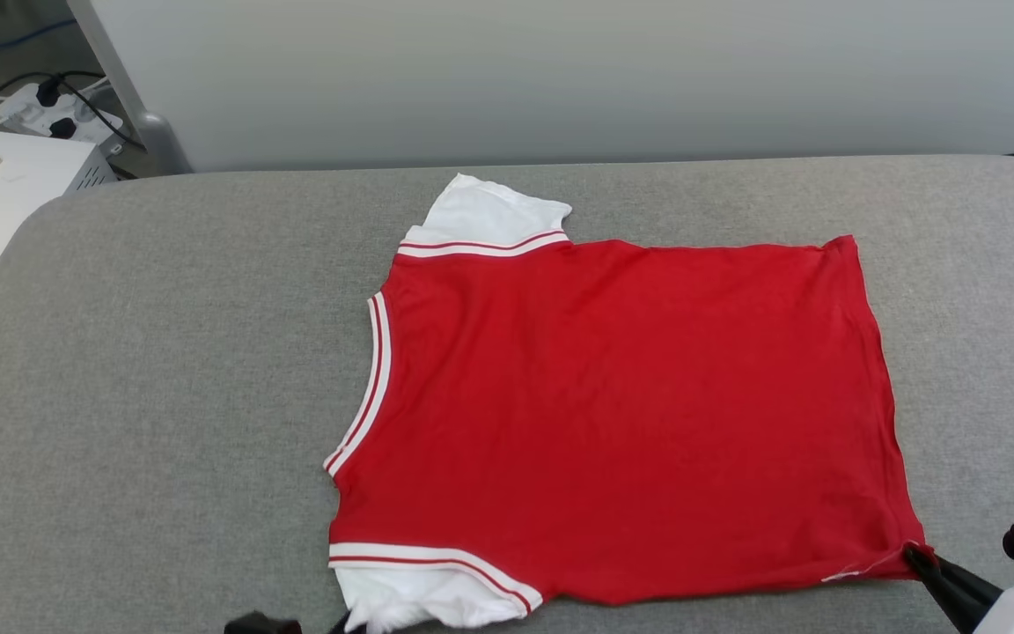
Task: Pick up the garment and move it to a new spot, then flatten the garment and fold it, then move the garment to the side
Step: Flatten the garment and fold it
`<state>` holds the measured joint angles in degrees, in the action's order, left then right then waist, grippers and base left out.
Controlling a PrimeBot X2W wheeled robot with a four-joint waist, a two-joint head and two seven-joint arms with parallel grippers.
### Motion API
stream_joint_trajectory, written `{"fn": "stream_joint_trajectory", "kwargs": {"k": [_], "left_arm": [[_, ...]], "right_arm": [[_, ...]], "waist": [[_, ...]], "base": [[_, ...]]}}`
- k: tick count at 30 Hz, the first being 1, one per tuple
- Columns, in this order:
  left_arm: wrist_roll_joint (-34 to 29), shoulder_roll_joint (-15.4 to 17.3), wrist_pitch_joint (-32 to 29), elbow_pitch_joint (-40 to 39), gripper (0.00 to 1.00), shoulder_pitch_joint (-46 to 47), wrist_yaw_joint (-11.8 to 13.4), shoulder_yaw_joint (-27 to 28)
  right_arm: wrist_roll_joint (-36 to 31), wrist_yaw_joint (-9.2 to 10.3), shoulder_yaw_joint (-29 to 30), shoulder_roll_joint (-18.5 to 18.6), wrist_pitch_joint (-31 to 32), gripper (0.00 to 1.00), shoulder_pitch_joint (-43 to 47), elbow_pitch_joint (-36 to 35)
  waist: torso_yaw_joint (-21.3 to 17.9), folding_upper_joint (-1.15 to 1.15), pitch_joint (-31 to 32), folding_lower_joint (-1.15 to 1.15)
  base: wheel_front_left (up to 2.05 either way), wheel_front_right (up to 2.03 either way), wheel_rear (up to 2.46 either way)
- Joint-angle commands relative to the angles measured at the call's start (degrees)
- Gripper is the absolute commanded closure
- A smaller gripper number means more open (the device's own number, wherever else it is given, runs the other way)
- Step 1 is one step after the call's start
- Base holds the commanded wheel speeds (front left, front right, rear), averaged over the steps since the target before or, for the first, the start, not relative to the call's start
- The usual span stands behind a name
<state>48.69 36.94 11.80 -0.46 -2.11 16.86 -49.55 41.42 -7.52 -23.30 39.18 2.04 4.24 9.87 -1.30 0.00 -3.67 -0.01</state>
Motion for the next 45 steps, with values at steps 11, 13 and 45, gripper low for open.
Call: {"fn": "stream_joint_trajectory", "kwargs": {"k": [11, 13, 45], "left_arm": [[-6.2, 0.4, -1.9, 4.9, 1.00, 21.8, -6.3, 2.8], [-6.6, 0.1, -2.4, 6.5, 1.00, 24.6, -7.5, 2.9], [-6.7, -2.7, -1.2, 26.1, 0.00, 38.0, -17.9, 3.3]], "right_arm": [[-1.8, 0.03, 7.9, -4.0, 6.2, 1.00, -8.0, -6.5], [-2.1, 0.03, 7.7, -4.3, 6.5, 1.00, -10.6, -6.3], [-0.8, 0.03, 0.3, -4.1, -2.0, 0.00, -24.8, 8.1]], "waist": [[-1.6, 0.00, -8.5, 0.01], [-2.0, 0.00, -10.4, 0.01], [0.4, 0.00, -10.1, 0.01]], "base": [[0.00, 0.00, 0.00], [0.00, 0.00, 0.00], [0.00, 0.00, 0.00]]}}
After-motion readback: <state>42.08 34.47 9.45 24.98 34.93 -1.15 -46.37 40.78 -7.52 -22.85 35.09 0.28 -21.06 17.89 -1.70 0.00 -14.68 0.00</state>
